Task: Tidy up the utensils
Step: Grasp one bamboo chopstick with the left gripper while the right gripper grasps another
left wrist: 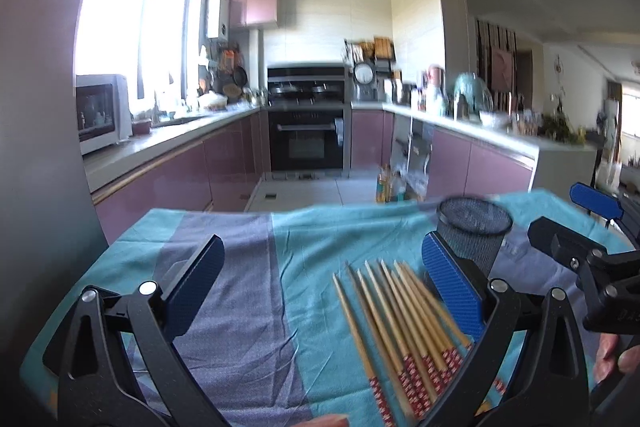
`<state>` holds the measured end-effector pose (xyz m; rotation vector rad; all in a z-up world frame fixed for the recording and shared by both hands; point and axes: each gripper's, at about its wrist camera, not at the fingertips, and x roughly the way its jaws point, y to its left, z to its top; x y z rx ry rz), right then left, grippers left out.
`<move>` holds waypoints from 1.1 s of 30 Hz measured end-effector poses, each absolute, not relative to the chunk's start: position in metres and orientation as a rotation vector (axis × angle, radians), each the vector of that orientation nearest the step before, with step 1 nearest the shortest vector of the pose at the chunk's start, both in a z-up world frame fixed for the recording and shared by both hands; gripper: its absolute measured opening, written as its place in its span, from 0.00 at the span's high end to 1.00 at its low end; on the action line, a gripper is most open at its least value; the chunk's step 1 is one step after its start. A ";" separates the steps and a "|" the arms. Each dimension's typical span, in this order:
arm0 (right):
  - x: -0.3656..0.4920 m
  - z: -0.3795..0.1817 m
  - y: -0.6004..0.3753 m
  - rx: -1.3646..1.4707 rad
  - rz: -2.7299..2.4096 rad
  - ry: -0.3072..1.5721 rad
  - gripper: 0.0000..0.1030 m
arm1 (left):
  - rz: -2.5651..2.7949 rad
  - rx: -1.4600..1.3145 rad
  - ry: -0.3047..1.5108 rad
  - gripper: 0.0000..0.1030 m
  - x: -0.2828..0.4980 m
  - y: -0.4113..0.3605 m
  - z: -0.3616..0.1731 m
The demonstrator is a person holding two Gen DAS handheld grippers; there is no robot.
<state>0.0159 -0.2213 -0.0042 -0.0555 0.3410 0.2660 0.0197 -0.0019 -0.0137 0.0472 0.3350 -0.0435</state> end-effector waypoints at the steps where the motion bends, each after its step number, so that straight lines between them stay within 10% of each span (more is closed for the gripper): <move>1: 0.020 -0.009 -0.220 -0.066 0.274 0.382 0.06 | -0.051 0.058 0.369 0.05 0.025 -0.002 -0.017; 12: 0.064 -0.071 -0.204 -0.087 0.332 0.784 0.40 | -0.178 0.066 0.703 0.31 0.081 0.001 -0.067; 33: 0.100 -0.086 -0.184 -0.094 0.355 0.903 0.79 | -0.247 0.063 0.923 0.75 0.141 -0.017 -0.113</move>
